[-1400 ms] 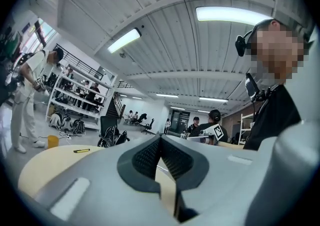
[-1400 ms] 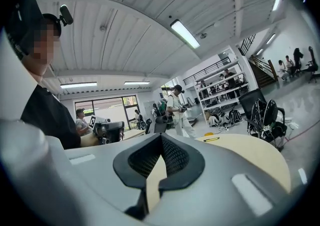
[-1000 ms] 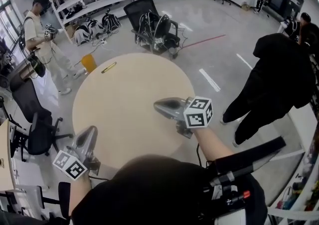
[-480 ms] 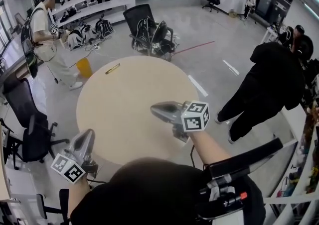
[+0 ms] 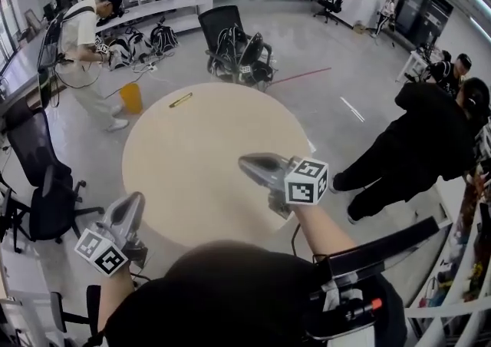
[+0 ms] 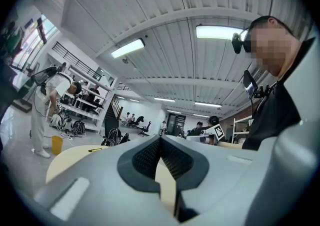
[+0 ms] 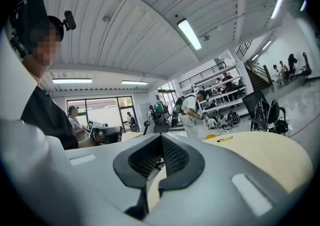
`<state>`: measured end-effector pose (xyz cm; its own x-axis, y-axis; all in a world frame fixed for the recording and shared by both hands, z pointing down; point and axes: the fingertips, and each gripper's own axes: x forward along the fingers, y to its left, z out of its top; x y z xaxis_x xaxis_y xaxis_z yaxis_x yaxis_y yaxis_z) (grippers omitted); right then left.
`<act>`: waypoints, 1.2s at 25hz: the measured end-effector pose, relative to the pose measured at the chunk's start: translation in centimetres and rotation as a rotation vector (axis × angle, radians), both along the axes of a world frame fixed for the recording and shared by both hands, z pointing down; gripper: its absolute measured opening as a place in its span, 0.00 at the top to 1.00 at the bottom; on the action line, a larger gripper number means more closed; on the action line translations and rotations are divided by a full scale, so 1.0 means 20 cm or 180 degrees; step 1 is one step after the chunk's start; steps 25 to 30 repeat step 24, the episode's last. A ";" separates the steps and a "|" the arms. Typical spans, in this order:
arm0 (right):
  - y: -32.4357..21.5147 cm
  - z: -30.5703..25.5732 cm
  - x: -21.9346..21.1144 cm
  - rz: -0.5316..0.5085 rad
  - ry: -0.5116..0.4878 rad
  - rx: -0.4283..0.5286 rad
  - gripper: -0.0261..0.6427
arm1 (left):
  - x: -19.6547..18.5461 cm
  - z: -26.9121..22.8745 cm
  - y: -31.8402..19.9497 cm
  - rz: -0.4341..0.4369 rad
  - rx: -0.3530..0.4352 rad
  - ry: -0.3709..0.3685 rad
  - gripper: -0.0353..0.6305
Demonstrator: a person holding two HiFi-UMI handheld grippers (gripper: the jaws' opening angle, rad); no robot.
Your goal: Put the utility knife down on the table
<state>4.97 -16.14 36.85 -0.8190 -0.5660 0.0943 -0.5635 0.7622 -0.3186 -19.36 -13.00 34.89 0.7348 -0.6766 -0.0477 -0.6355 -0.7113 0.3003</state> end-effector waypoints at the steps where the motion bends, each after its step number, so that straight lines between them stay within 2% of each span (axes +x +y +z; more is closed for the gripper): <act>1: -0.01 -0.01 0.02 -0.0006 0.0036 0.0029 0.94 | 0.02 0.00 0.01 -0.0032 0.0005 0.0009 0.95; 7: -0.01 -0.04 0.14 -0.0111 0.0073 0.0088 0.94 | 0.15 0.03 0.08 -0.0158 -0.0061 0.0115 0.95; 13: -0.01 -0.02 0.29 -0.0132 0.0063 0.0079 0.94 | 0.33 0.01 0.07 -0.0109 -0.0028 0.0123 0.95; 30: -0.07 -0.01 0.31 -0.0109 0.0037 0.0043 0.94 | 0.36 0.03 0.00 -0.0068 -0.0092 0.0109 0.95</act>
